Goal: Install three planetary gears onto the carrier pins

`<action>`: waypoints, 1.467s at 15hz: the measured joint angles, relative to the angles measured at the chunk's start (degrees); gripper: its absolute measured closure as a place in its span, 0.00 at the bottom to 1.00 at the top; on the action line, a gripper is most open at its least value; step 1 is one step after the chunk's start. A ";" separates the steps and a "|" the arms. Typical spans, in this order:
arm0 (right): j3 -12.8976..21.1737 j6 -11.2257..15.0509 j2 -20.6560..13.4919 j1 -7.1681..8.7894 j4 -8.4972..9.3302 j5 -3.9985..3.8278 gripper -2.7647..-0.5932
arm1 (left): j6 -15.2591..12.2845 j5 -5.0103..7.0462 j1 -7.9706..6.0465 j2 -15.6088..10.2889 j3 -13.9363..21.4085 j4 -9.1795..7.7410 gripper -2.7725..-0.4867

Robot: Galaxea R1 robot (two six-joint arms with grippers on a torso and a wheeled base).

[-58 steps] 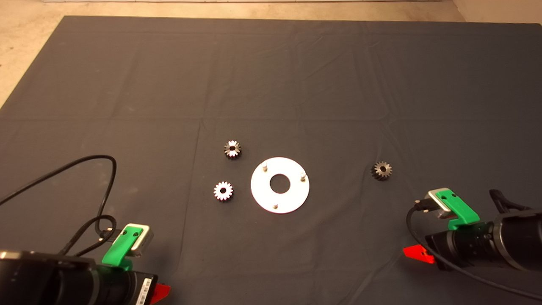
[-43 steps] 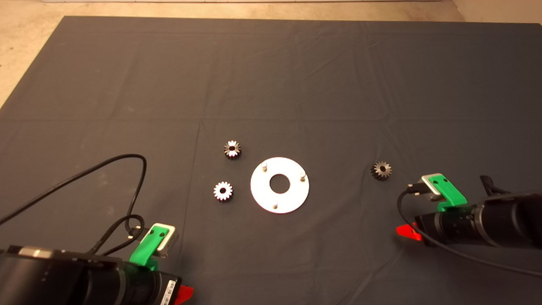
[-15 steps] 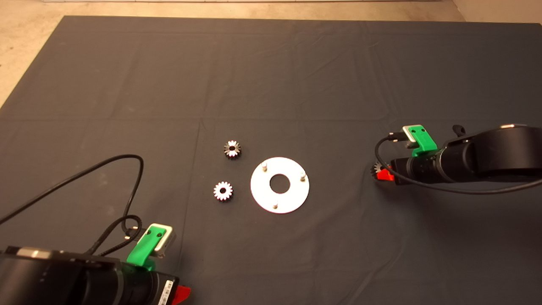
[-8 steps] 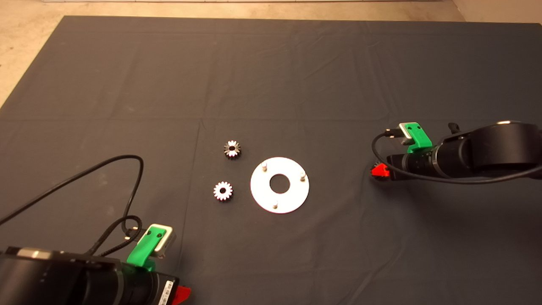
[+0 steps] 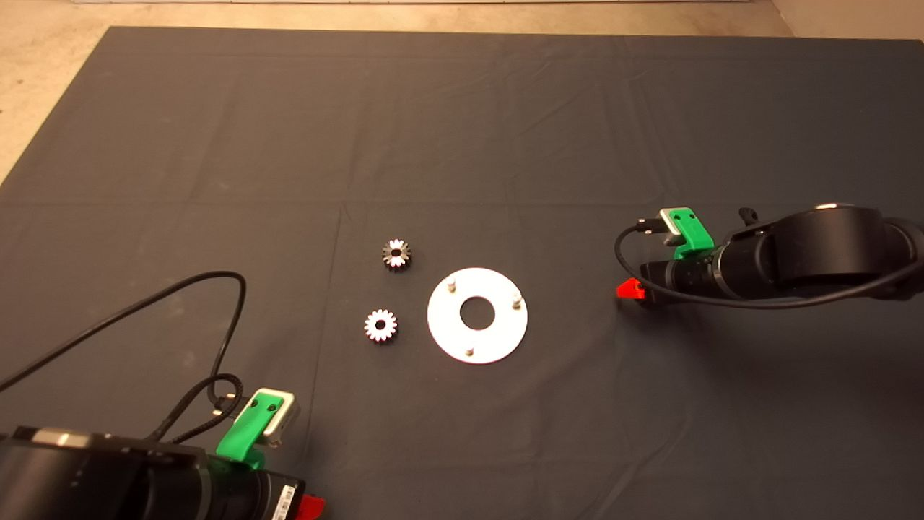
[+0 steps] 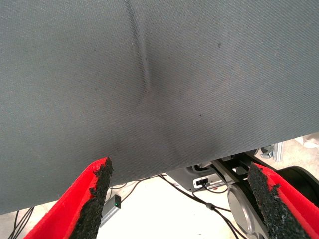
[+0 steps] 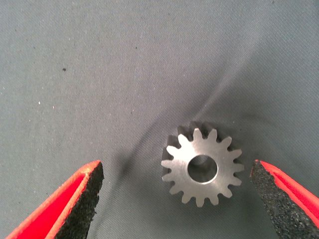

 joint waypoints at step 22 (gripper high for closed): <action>-1.91 -0.06 -0.36 -2.20 -2.16 -0.01 0.62 | 0.00 0.00 0.00 -2.38 0.00 0.00 0.37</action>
